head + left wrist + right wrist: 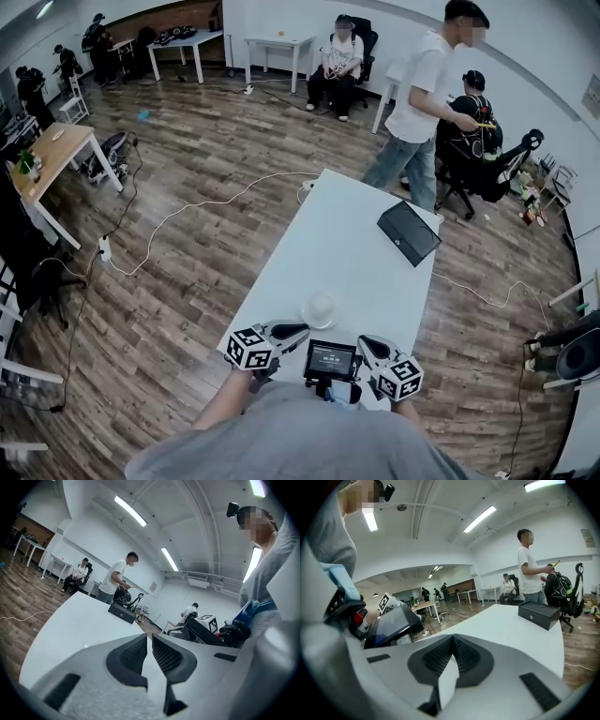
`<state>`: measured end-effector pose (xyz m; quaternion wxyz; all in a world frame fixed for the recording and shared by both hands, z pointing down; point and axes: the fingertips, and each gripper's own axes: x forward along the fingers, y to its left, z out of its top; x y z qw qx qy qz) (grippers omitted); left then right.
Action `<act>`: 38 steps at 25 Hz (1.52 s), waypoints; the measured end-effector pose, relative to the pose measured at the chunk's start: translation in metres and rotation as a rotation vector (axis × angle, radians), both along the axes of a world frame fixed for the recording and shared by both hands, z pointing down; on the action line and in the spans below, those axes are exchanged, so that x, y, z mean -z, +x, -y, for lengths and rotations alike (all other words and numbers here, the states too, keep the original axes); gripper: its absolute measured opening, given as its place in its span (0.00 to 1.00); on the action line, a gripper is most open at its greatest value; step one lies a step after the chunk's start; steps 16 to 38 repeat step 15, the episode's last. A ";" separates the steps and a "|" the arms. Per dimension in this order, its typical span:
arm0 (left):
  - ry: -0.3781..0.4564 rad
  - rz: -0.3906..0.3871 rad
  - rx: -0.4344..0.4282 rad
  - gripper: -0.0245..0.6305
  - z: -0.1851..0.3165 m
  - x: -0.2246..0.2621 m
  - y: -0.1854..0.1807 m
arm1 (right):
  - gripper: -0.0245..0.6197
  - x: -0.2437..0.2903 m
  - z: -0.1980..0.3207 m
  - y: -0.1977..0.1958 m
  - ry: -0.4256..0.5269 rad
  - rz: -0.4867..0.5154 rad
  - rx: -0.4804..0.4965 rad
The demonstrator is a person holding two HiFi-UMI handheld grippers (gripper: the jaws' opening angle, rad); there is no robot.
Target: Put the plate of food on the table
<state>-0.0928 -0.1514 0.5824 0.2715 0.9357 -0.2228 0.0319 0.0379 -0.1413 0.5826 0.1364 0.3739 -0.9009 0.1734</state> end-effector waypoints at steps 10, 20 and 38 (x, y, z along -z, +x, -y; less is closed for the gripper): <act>-0.011 -0.019 0.004 0.07 0.000 -0.001 0.003 | 0.08 -0.002 -0.002 0.002 -0.007 -0.008 -0.002; -0.014 -0.017 0.001 0.07 0.001 -0.002 0.003 | 0.08 -0.002 -0.001 0.001 -0.010 -0.004 -0.002; -0.014 -0.017 0.001 0.07 0.001 -0.002 0.003 | 0.08 -0.002 -0.001 0.001 -0.010 -0.004 -0.002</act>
